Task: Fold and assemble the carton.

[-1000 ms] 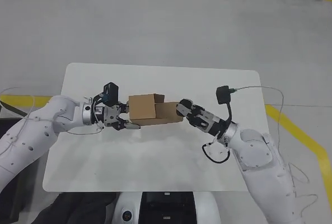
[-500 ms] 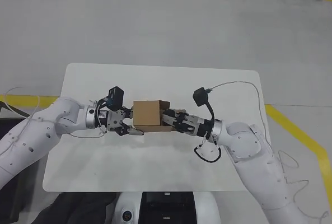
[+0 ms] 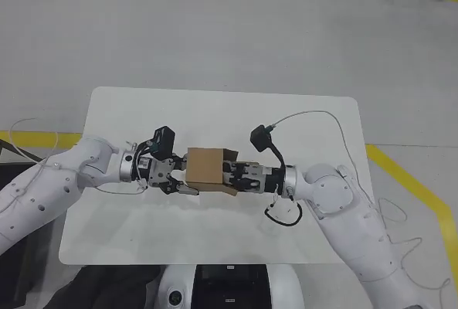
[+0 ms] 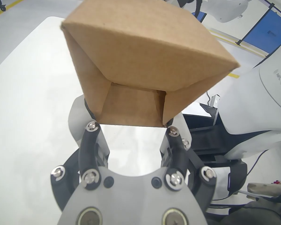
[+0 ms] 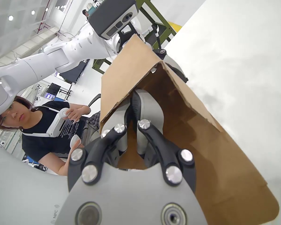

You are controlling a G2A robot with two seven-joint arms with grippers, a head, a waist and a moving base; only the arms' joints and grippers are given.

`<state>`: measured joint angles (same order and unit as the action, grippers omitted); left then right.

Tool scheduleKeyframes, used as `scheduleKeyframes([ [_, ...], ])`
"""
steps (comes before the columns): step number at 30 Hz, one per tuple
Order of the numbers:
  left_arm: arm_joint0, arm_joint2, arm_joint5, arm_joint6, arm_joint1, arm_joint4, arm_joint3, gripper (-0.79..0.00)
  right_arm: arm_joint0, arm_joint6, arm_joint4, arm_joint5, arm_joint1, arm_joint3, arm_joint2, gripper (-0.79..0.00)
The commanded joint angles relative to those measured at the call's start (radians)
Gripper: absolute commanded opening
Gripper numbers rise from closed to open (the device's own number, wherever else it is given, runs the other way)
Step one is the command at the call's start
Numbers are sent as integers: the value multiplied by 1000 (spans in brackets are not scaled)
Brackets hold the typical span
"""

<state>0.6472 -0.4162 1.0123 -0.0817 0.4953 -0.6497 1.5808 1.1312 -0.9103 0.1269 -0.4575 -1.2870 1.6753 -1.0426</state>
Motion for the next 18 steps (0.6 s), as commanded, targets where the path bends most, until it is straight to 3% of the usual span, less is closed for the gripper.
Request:
scheduleKeyframes([
  [1,-11,17,0,-9,-3,-3,3,-502,-9,1,-6,1,-1,-9,11,-785],
  [18,-116,160,0,-118,-20,-56,6,-520,-60,42,-11,16,-9,-56,94,-785],
])
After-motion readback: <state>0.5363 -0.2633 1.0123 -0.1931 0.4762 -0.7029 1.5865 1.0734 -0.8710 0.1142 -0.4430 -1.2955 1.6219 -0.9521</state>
